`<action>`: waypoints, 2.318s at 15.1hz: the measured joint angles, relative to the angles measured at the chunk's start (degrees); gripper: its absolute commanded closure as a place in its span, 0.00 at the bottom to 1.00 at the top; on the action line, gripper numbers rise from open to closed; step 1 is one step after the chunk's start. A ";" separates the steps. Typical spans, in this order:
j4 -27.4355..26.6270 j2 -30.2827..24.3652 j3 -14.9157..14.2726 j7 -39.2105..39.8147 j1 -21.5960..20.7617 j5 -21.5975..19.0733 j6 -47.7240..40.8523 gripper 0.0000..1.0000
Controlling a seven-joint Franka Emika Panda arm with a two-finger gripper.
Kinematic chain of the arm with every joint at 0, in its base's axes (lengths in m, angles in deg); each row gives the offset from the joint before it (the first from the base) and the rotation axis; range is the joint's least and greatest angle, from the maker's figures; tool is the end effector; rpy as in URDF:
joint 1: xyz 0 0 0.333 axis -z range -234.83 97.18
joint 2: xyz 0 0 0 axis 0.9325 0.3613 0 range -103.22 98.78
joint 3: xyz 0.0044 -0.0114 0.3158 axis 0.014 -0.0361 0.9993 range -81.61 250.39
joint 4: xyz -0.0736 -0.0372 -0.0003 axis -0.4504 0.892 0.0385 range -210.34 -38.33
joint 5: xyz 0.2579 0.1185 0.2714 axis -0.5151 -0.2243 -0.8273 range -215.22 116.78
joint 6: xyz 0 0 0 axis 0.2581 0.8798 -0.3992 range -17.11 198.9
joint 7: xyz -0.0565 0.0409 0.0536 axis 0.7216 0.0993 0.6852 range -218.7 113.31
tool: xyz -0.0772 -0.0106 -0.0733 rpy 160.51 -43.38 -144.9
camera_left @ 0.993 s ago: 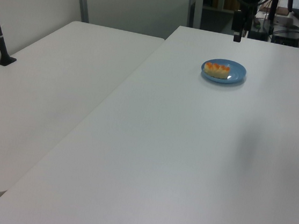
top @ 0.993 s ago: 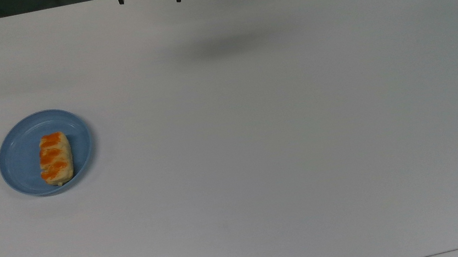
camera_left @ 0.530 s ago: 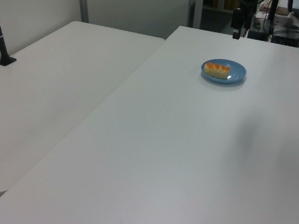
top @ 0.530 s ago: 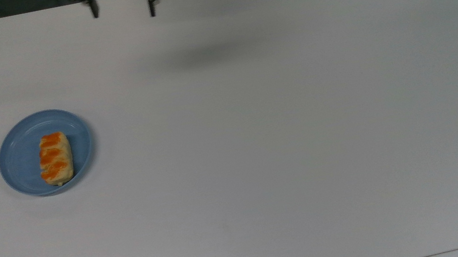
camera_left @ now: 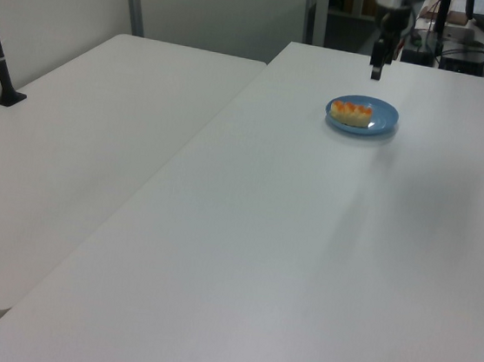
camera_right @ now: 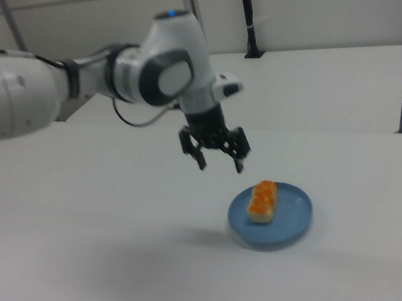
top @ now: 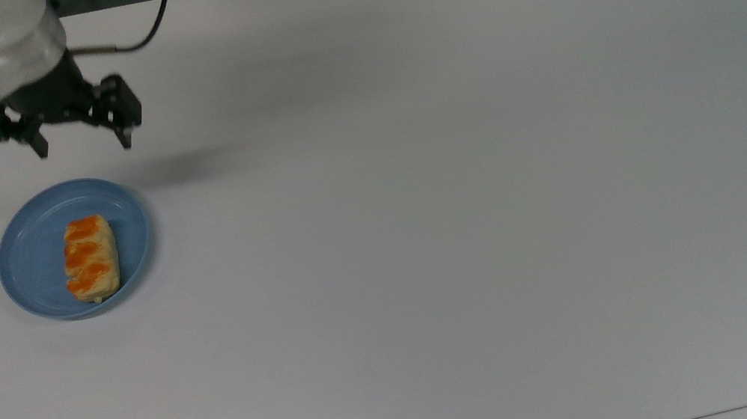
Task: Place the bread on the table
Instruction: 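Move the open gripper over the bread roll on the blue plate, then lower the gripper and close it on the bread roll, then lift the bread roll up off the blue plate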
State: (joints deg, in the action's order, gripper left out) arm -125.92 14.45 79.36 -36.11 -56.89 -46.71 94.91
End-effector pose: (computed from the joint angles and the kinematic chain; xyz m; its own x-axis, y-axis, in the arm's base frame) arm 0.6254 -0.1878 0.4683 0.9995 0.0134 0.0274 0.0113 -0.9969 0.0776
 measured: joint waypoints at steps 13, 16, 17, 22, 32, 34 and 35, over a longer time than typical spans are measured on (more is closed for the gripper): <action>0.02 13.75 0.29 1.54 4.65 0.03 18.20 0.00; 0.05 15.02 0.66 1.54 4.52 0.03 19.38 0.11; 0.07 15.14 0.68 1.54 4.48 0.03 19.40 0.25; 0.47 15.17 0.68 1.54 4.48 0.03 19.40 0.76; -0.42 10.53 0.66 3.99 5.11 0.03 19.40 0.76; -3.50 7.51 0.65 5.96 5.84 0.03 19.38 0.76; -5.42 5.83 0.64 6.82 6.13 0.03 19.37 0.76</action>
State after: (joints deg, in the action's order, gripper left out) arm -131.34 20.28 80.00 -29.29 -50.76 -46.68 114.28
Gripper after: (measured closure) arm 0.758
